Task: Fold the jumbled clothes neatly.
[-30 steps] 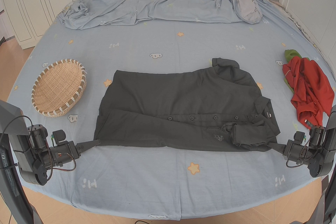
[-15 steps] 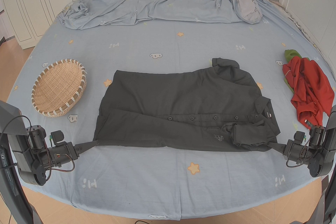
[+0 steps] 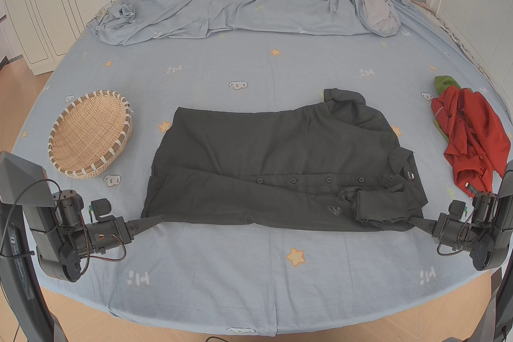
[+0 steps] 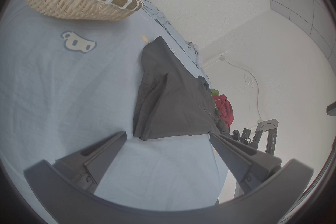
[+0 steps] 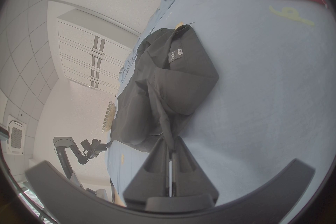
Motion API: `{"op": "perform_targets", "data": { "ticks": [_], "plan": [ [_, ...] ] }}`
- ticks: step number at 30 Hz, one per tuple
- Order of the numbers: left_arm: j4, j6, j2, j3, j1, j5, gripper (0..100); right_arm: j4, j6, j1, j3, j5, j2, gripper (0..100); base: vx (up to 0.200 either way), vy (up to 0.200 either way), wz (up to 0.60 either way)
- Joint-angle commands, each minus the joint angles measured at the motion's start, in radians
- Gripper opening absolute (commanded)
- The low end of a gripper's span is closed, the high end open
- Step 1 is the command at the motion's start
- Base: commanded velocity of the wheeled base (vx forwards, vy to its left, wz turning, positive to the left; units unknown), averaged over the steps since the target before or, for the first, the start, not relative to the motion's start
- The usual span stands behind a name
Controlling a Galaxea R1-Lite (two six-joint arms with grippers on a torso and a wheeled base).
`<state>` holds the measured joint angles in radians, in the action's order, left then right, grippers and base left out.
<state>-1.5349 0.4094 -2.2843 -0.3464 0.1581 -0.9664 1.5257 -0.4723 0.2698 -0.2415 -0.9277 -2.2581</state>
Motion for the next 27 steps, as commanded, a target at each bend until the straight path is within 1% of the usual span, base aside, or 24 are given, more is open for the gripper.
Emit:
{"op": "perform_targets", "data": {
  "ticks": [1, 5, 6, 15, 19, 22, 27],
  "plan": [
    [0.002, 0.008, -0.004, -0.008, -0.002, 0.002, 100, 0.001, 0.001, 0.0, -0.001, 0.0, 0.0, 0, 0.0, 0.0, 0.0],
    [0.004, 0.04, -0.011, -0.023, -0.003, 0.002, 100, 0.001, 0.0, 0.0, -0.001, 0.0, 0.002, 0, 0.0, 0.0, 0.0],
    [0.006, 0.043, -0.014, -0.028, -0.003, 0.002, 0, 0.001, 0.0, -0.001, -0.001, 0.0, 0.002, 0, 0.0, 0.0, 0.0],
    [0.012, 0.048, -0.052, -0.069, -0.005, 0.003, 0, 0.001, 0.001, -0.003, 0.001, 0.0, -0.001, 0, 0.0, 0.0, 0.0],
    [0.01, 0.048, -0.066, -0.089, 0.02, 0.003, 0, 0.001, 0.001, -0.001, 0.008, -0.002, 0.005, 0, 0.0, 0.0, 0.0],
    [0.01, 0.048, -0.058, -0.08, 0.032, 0.003, 0, -0.001, 0.001, 0.003, 0.014, -0.002, 0.012, 0, 0.0, 0.0, 0.0],
    [0.007, 0.045, 0.011, 0.007, 0.04, 0.002, 0, 0.001, 0.0, 0.008, 0.071, -0.003, 0.057, 0, 0.0, 0.0, 0.0]
  ]
}}
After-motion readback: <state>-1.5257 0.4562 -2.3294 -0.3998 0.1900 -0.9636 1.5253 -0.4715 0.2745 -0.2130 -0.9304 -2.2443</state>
